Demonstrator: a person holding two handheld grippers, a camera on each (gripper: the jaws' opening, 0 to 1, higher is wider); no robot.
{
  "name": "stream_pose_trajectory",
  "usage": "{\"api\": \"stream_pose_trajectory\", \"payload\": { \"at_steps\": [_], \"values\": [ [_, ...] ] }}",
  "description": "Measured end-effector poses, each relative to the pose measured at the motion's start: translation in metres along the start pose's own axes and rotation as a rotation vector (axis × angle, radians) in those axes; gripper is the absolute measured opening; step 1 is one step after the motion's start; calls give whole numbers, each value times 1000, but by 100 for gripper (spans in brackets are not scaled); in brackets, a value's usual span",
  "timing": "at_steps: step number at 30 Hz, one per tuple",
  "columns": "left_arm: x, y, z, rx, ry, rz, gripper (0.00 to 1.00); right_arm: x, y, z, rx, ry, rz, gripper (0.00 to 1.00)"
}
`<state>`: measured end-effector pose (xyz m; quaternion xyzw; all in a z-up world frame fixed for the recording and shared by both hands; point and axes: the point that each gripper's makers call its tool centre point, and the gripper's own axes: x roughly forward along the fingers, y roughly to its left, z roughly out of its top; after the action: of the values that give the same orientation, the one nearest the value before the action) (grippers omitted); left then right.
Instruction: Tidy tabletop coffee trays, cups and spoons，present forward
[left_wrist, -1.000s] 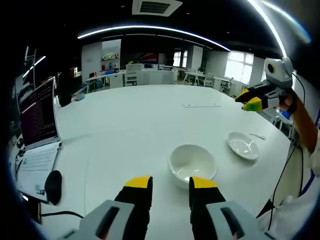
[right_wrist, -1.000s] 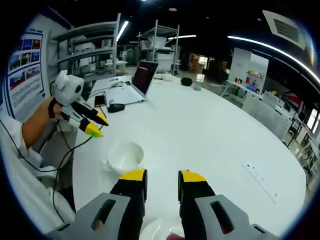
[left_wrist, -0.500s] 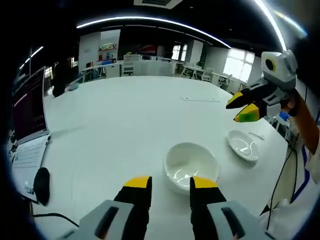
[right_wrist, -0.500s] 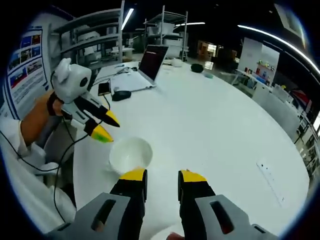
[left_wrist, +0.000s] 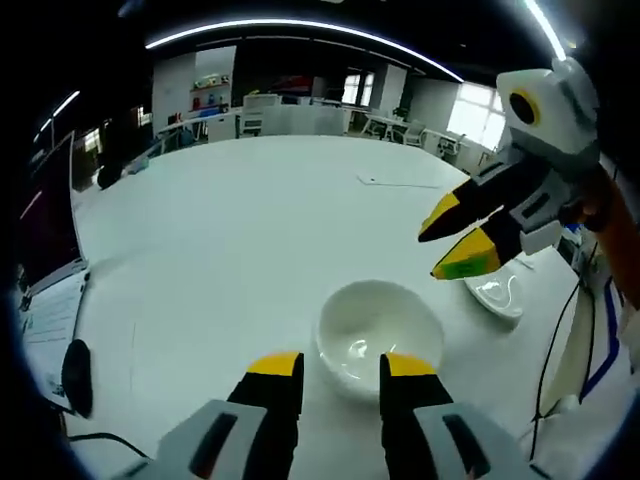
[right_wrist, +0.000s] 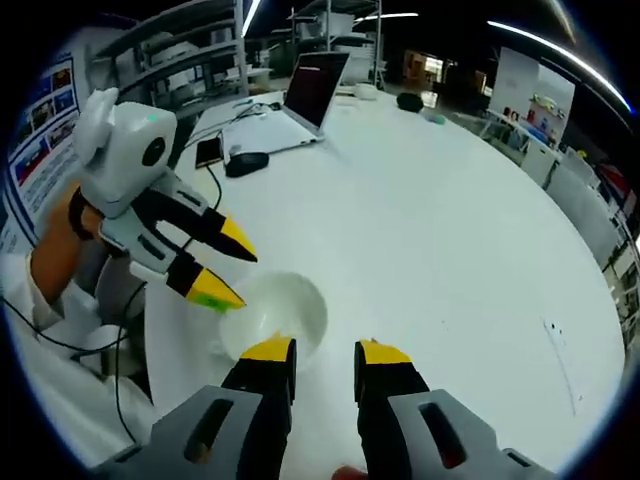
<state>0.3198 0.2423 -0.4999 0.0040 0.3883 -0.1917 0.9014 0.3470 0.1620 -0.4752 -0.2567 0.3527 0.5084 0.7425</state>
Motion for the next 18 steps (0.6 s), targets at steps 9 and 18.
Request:
{"api": "stream_pose_trajectory", "payload": {
  "at_steps": [9, 18],
  "values": [
    [3, -1, -1, 12, 15, 0, 32, 20, 0, -3, 19, 52, 9, 24],
    [8, 2, -7, -26, 35, 4, 33, 42, -12, -13, 81, 124, 3, 22]
  ]
}}
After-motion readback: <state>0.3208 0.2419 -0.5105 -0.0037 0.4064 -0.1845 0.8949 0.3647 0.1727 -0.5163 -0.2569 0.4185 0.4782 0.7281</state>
